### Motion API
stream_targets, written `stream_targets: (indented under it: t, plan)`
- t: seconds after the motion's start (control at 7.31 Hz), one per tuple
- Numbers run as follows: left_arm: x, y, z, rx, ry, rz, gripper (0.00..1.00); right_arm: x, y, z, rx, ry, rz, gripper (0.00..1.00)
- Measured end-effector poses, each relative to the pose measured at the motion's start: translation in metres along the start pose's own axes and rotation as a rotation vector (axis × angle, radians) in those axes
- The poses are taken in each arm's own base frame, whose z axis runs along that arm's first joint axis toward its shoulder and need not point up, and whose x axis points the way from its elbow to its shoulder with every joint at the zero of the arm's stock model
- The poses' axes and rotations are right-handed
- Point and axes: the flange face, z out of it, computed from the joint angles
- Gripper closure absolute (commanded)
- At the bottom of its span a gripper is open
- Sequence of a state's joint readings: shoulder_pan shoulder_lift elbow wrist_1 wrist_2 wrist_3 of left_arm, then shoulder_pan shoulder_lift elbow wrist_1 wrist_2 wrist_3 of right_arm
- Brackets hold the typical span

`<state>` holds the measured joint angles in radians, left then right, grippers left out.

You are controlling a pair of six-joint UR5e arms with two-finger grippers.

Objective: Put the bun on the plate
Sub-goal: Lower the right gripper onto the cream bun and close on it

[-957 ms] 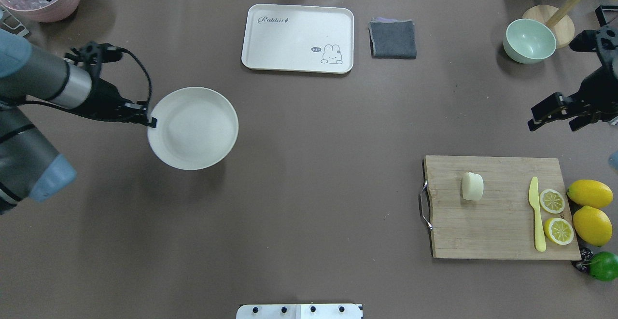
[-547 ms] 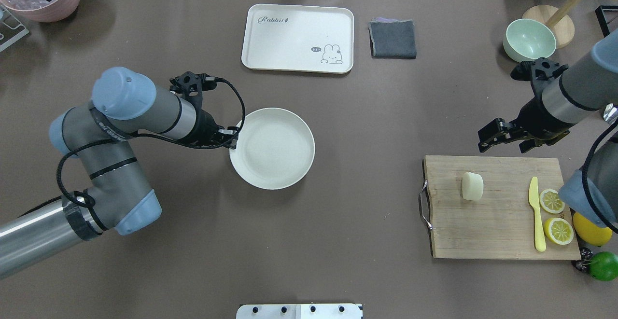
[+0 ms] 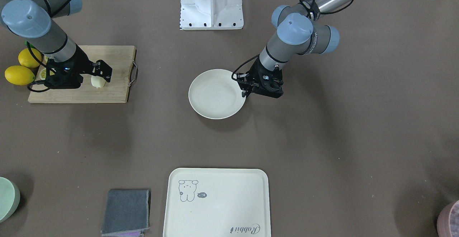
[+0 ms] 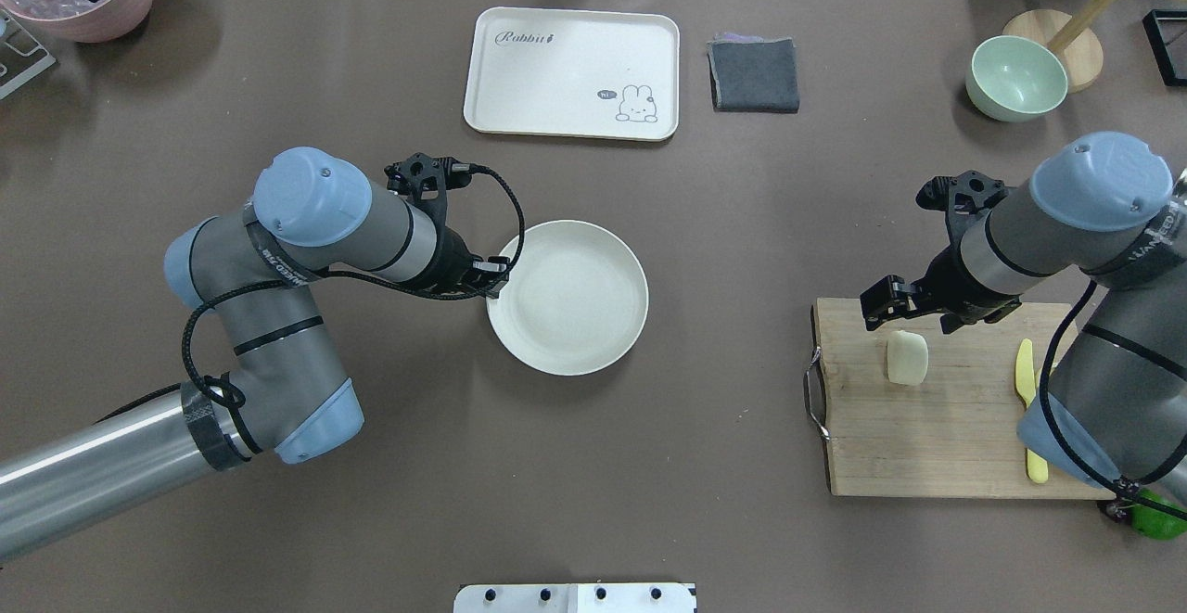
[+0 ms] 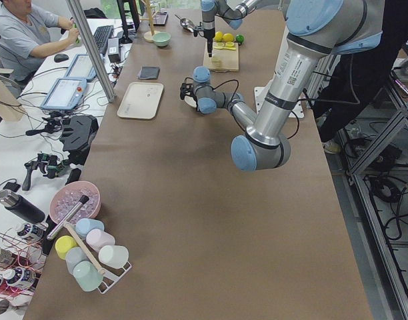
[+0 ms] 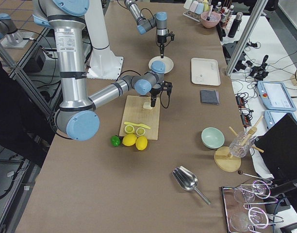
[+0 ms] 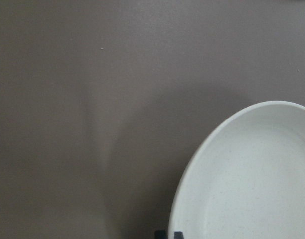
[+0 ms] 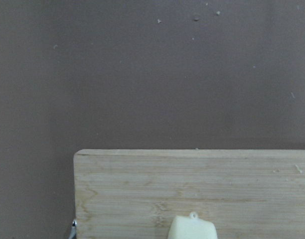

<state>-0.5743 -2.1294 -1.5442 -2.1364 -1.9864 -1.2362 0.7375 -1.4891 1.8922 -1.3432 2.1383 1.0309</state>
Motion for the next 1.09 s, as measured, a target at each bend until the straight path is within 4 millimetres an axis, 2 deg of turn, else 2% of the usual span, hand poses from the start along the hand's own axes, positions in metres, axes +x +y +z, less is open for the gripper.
stream_targets:
  t: [0.41, 0.55, 0.68, 0.82, 0.96, 1.09]
  plan:
    - [0.009, -0.003, 0.011, -0.006, -0.005, -0.011, 1.0, 0.004, 0.006, 0.02, -0.012, 0.035, 0.001, 0.14]
    - [0.012, -0.003, 0.013, -0.007, -0.005, -0.014, 1.0, 0.005, 0.008, 0.025, -0.015, 0.043, 0.001, 0.23]
    - [0.014, -0.004, 0.014, -0.007, -0.005, -0.019, 0.28, 0.006, 0.01, 0.028, -0.02, 0.048, -0.001, 0.37]
    - [0.015, -0.005, 0.014, 0.0, -0.007, -0.021, 0.14, 0.006, 0.011, 0.03, -0.024, 0.05, -0.002, 0.52]
    - [0.015, -0.006, 0.015, 0.02, -0.013, -0.03, 0.06, 0.006, 0.013, 0.031, -0.028, 0.053, -0.003, 0.62]
    - [0.017, -0.007, 0.016, 0.043, -0.02, -0.046, 0.04, 0.007, 0.014, 0.032, -0.031, 0.054, -0.003, 0.64]
